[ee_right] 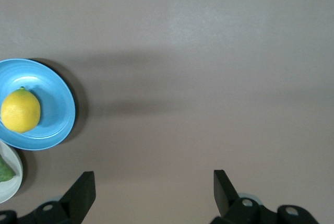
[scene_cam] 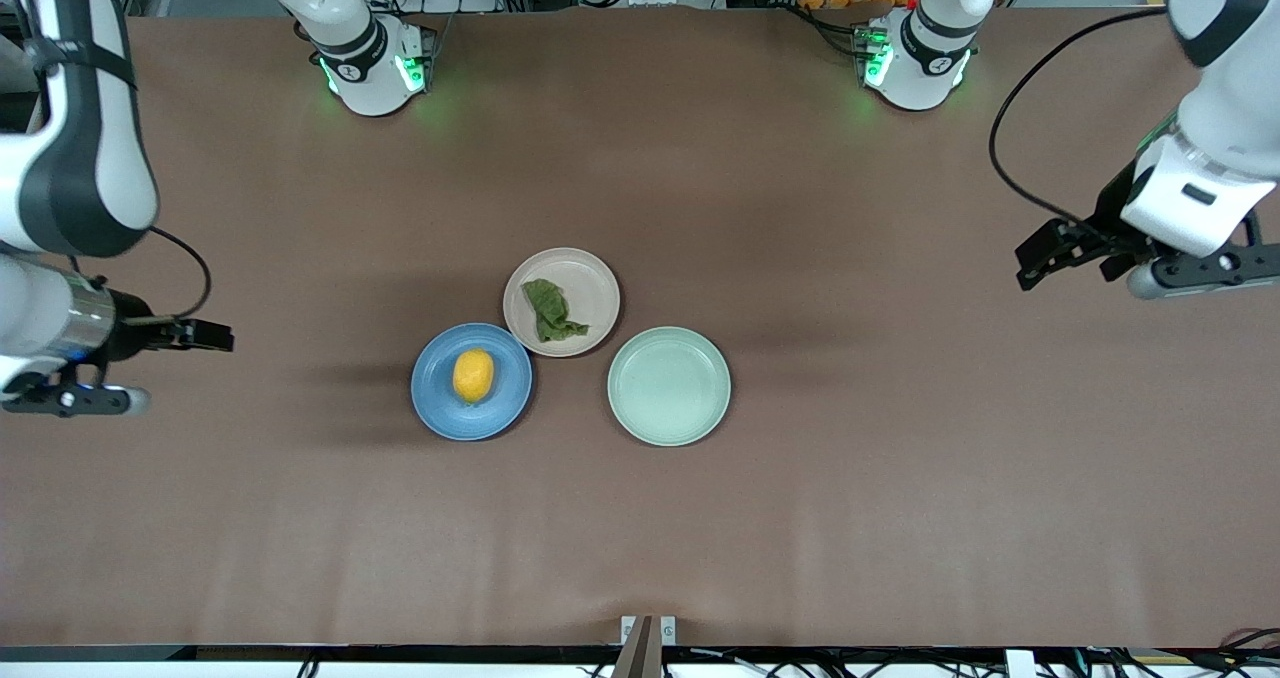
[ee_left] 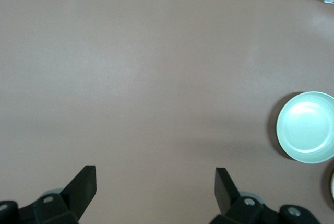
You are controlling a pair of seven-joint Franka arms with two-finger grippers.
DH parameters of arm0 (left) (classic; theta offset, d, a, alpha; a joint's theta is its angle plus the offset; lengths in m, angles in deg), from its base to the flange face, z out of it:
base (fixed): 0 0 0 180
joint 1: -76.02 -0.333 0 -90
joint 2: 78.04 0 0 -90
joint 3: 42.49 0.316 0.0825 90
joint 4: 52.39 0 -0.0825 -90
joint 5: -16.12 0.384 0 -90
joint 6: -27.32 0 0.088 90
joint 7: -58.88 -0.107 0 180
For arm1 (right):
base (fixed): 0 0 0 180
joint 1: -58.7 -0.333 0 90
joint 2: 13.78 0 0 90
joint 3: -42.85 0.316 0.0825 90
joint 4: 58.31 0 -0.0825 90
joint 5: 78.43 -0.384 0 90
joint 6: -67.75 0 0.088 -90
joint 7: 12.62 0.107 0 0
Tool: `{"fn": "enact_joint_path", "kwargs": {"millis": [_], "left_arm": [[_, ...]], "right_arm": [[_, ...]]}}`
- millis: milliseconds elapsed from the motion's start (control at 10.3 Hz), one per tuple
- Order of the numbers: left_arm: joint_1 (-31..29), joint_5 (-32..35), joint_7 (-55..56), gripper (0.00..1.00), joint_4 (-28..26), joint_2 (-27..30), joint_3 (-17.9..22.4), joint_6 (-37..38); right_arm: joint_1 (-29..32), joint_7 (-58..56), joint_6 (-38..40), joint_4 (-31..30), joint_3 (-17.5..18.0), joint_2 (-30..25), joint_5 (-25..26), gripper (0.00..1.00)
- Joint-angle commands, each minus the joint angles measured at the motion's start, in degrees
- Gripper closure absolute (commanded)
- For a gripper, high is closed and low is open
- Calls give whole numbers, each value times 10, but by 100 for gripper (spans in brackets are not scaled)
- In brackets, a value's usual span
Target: Place lemon and lettuce in plates
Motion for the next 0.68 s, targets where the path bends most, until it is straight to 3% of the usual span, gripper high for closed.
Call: {"fn": "enact_joint_path", "kwargs": {"millis": [0, 386, 580], "left_arm": [[-1, 0, -43, 0, 44, 1, -11, 51], [-5, -2, -76, 0, 99, -4, -16, 136], [0, -3, -76, 0, 105, -5, -16, 141]], "right_arm": [[7, -5, 0, -38, 8, -51, 2, 0], [11, -7, -147, -216, 8, -185, 0, 0], [11, -6, -161, -256, 8, -216, 0, 0]]}}
